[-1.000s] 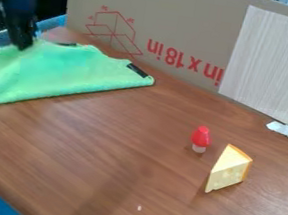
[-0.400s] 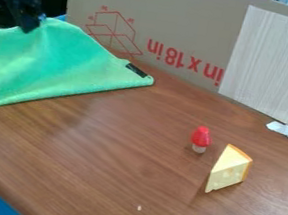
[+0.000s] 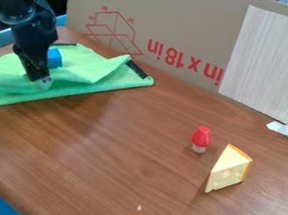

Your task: Unfold the cloth from top left to bottom right

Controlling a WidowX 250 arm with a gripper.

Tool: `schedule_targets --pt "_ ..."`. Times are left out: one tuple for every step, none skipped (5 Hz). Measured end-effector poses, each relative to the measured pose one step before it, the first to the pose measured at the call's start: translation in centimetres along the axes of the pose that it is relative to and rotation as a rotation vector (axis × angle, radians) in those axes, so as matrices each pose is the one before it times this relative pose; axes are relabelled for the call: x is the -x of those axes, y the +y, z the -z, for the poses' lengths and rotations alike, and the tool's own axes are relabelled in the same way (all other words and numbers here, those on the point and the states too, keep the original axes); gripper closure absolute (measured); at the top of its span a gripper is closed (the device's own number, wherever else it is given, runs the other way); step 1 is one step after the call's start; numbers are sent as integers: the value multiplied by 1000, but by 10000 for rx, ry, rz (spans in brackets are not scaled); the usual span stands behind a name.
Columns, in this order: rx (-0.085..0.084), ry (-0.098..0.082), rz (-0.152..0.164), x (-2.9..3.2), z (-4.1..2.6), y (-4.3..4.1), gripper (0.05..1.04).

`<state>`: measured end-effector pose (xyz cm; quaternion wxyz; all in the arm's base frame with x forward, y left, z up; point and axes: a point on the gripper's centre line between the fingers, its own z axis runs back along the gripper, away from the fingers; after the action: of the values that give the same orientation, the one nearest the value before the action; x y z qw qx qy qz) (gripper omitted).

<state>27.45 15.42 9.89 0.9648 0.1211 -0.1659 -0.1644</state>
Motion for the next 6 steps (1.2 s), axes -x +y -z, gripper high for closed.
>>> schedule_targets --pt "239 172 666 1729 112 -2353 1031" --pt "215 93 530 1239 -313 -1812 1031" --pt "295 75 248 751 -462 -1345 1032" --pt "274 -23 338 355 -585 -1015 1032" --pt "426 144 136 265 -351 -762 1032" --pt "163 96 -46 155 -653 -521 1032"
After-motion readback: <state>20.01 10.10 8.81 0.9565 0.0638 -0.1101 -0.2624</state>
